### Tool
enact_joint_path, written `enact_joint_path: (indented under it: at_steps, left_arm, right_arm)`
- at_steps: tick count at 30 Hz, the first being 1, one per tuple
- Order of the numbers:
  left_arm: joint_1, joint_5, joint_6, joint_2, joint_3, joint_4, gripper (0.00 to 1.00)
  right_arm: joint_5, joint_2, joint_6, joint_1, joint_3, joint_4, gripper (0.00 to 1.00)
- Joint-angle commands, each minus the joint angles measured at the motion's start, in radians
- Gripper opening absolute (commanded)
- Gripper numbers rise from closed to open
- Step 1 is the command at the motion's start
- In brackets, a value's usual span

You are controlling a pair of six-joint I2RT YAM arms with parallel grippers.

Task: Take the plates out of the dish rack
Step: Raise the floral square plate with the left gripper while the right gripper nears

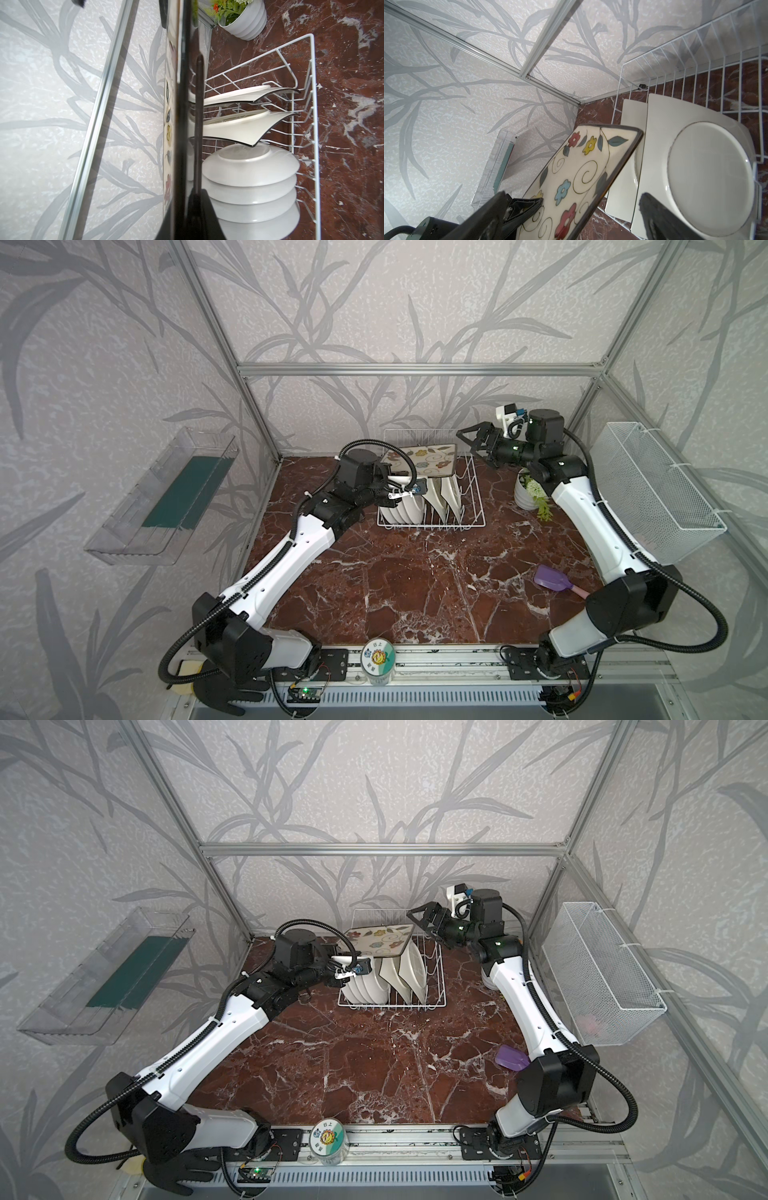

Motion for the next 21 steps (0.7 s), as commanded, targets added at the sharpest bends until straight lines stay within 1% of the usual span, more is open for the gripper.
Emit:
enact_joint_path:
  at_steps: [1, 4, 12, 19, 21]
  left_arm:
    - [-0.004, 0.019, 0.072, -0.088, 0.003, 0.356, 0.00]
    - [-0.003, 0.029, 0.071, -0.092, -0.023, 0.408, 0.00]
    - [-0.005, 0.037, 0.110, -0.101, -0.073, 0.459, 0.00]
    - [-0.005, 0.061, 0.109, -0.102, -0.106, 0.518, 0.00]
    - [-0.005, 0.067, 0.111, -0.096, -0.144, 0.607, 0.00]
  right_arm:
    - [-0.010, -0.002, 0.007, 0.006, 0.018, -0.031, 0.99]
    - [-0.008, 0.005, 0.009, 0.022, 0.019, -0.031, 1.00]
    - [-0.004, 0.039, 0.009, 0.054, 0.031, -0.067, 0.93]
    - [0.012, 0.067, 0.026, 0.067, 0.043, -0.070, 0.85]
    - [0.009, 0.079, 0.031, 0.069, 0.054, -0.074, 0.81]
